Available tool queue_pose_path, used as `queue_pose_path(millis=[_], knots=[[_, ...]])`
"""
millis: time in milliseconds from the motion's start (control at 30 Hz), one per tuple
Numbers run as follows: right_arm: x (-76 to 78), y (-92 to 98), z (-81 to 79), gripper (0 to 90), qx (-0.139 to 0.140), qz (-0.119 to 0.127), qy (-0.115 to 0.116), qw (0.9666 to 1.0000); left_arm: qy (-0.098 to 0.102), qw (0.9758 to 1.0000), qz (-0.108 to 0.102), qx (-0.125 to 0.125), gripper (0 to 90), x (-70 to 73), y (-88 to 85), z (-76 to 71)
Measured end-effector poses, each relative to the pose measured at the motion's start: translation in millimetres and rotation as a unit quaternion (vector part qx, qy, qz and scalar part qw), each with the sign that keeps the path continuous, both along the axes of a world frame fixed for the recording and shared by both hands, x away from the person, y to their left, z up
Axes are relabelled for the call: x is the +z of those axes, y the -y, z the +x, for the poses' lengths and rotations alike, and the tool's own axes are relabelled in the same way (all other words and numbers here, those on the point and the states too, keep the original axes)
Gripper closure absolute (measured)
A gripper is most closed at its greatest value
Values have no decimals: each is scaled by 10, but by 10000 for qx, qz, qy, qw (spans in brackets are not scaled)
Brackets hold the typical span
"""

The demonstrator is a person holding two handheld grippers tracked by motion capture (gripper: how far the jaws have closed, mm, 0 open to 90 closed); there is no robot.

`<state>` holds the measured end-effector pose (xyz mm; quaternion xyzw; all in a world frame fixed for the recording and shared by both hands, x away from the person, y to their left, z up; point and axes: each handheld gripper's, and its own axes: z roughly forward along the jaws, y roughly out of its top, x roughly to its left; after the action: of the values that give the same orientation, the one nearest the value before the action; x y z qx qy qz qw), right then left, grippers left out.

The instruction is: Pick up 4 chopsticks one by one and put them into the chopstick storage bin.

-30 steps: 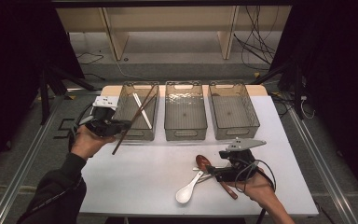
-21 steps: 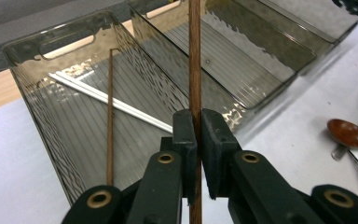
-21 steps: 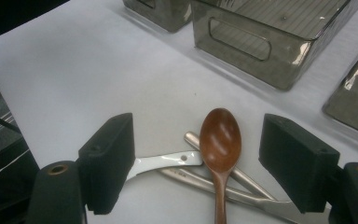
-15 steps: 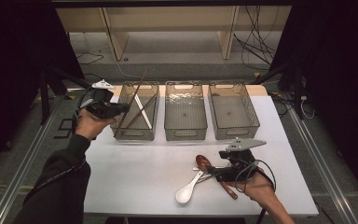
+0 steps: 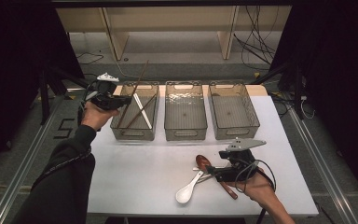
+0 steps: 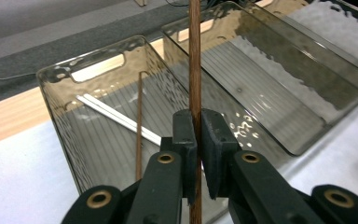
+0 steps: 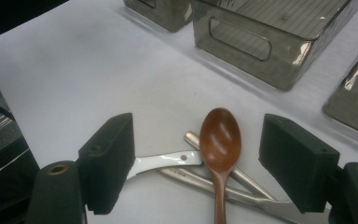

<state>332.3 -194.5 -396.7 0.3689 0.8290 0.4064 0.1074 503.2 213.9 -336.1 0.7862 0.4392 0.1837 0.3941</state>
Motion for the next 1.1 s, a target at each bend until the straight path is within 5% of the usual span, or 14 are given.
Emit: queue_pose_path(millis=[367,1100], knots=[[2,7,-1,275,7,11,5,10000,59,9996,-26,291,841,-82,-90,240],[-2,-6,2,275,41,16,-5,10000,-46,9985,-54,552,839,-334,-136,381]])
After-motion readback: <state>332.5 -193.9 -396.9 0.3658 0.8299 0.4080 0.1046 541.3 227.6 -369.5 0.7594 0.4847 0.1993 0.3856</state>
